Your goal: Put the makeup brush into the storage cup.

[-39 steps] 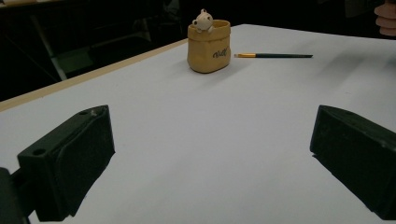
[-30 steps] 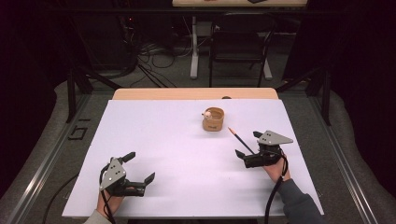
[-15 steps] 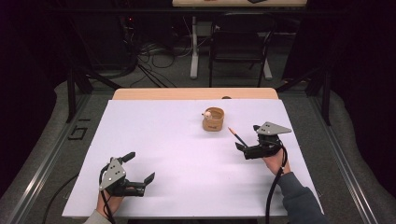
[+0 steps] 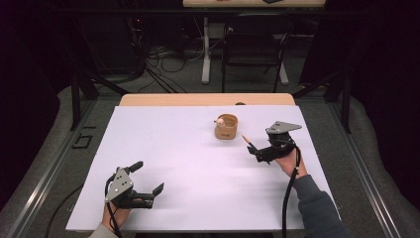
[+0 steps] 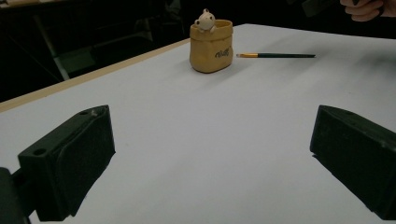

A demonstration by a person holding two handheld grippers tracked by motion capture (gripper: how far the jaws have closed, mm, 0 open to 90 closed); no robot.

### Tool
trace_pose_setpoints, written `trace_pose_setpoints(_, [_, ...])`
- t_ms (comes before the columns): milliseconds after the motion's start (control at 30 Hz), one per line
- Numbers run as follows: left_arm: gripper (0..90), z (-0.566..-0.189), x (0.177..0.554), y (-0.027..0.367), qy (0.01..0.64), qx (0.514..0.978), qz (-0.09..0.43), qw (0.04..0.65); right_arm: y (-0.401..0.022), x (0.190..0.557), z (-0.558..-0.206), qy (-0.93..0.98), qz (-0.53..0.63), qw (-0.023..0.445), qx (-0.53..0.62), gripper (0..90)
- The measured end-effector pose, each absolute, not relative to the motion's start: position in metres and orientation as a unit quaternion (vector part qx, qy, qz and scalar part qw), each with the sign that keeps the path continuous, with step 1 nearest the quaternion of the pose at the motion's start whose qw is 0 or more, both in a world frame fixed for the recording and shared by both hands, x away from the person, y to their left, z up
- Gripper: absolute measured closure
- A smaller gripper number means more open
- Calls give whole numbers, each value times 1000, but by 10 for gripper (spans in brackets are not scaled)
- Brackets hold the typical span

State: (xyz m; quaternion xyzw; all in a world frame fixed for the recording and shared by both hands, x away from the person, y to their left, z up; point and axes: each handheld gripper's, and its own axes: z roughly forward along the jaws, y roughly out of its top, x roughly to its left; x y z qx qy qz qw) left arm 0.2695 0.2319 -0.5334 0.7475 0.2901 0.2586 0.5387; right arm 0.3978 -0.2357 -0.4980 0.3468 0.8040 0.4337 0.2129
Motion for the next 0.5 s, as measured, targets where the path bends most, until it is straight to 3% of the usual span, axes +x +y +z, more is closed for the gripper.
trace_pose_setpoints(500, [1, -534, 270, 231, 289, 748, 257, 539, -231, 423, -481, 818, 399, 199, 363, 0])
